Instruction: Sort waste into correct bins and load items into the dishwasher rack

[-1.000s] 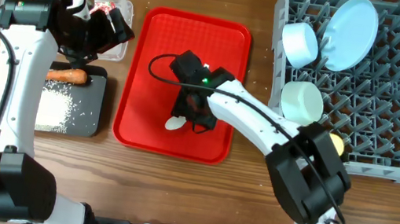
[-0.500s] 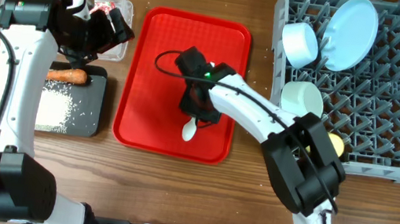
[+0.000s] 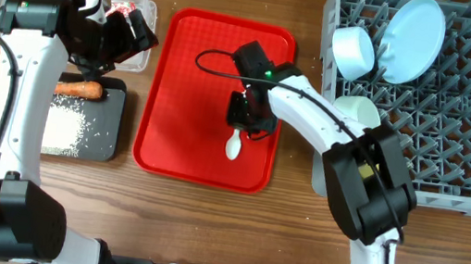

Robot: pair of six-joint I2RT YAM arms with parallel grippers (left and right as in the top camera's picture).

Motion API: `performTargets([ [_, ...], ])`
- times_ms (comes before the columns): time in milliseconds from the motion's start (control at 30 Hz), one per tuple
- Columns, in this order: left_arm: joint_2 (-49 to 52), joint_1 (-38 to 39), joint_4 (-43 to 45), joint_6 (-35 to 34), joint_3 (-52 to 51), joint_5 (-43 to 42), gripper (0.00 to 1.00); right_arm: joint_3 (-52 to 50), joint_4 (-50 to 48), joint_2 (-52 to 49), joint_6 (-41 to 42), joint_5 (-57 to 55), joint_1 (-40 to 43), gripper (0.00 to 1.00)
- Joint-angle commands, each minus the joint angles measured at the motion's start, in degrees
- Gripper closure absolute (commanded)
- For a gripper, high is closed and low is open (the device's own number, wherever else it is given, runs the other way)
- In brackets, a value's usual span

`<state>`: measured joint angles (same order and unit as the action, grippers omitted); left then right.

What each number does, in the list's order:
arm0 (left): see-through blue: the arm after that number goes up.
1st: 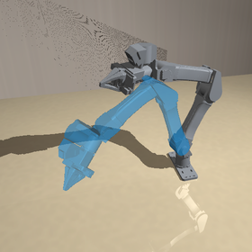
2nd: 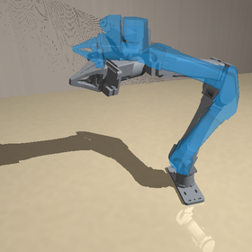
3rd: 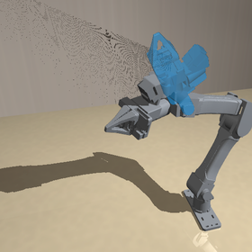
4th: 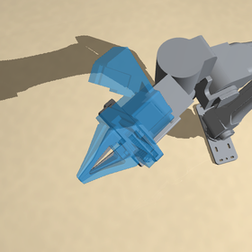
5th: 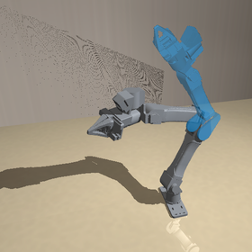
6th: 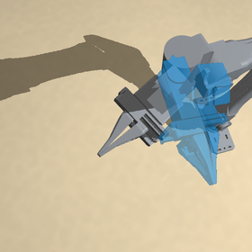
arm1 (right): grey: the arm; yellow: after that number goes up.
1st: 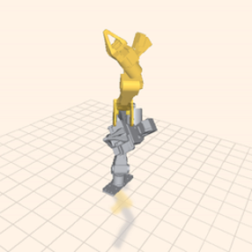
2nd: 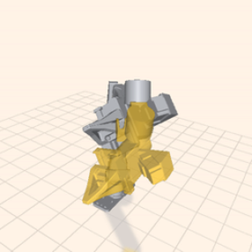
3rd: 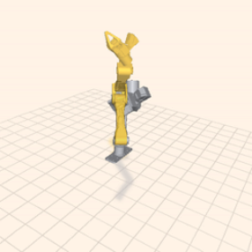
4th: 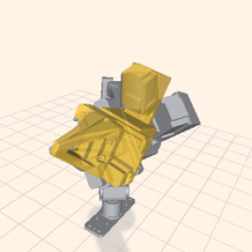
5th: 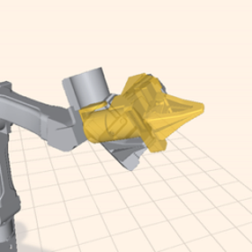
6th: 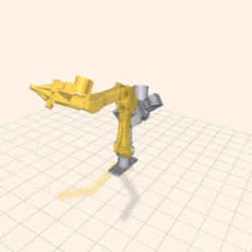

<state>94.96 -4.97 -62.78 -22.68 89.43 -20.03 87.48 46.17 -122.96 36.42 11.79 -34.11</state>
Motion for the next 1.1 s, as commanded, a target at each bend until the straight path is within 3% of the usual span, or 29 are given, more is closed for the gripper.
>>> performTargets([
  [0,-1.42,0.11,0.07,-0.11,0.59,0.13,0.00,-0.79,1.01,-1.62,-5.33,-0.61,0.61,0.96],
  [400,-1.42,0.09,0.07,-0.11,0.59,0.13,0.00,-0.74,0.98,11.39,-10.08,-1.97,1.20,0.96],
  [533,-1.42,0.11,0.07,-0.11,0.59,0.13,0.00,-0.74,0.85,16.00,-10.58,-7.72,1.36,0.94],
  [700,-1.42,0.09,0.07,-0.09,0.59,0.13,0.00,-0.83,0.50,13.38,-4.48,-7.74,0.66,0.49],
  [833,-1.42,0.11,0.07,-0.11,0.59,0.15,0.00,-0.83,-0.28,9.11,-1.70,-8.57,-1.70,0.29],
  [1067,-1.42,0.09,0.07,-0.11,0.59,0.13,0.00,-0.83,-0.63,2.69,1.27,-11.74,-5.66,0.30],
])
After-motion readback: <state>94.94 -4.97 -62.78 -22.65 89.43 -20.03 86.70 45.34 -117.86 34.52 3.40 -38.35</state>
